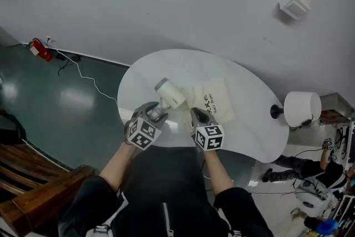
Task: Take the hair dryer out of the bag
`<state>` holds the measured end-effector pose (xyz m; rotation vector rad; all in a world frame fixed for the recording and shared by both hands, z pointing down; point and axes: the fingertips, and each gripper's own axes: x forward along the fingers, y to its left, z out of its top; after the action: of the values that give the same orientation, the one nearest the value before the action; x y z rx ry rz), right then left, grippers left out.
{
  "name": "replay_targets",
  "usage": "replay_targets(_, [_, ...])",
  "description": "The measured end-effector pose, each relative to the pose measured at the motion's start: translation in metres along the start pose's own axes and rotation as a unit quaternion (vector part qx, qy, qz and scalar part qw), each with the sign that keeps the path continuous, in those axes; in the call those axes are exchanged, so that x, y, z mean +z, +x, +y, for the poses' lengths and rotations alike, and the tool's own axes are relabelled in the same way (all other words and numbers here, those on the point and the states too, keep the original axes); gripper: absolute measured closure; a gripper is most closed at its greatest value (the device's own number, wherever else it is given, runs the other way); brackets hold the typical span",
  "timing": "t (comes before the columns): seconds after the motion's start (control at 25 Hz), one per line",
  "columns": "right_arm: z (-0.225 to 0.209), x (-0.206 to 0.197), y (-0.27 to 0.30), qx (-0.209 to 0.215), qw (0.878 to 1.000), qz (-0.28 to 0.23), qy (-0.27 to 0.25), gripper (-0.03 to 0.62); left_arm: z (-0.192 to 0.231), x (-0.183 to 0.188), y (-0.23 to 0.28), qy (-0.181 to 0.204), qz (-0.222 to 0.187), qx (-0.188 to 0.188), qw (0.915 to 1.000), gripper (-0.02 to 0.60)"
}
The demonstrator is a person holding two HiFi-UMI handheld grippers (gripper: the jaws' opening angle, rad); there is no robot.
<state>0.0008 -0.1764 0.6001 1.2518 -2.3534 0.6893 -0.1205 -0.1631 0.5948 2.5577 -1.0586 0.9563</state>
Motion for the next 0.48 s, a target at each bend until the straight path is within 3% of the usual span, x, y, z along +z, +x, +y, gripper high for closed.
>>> replay_targets(0.48, [0.025,0.077,-0.04,-0.02,0.993,-0.109,-0.043,0.591,0.024,0.062,-0.035,-0.009,-0.074,0.043,0.9963,0.359])
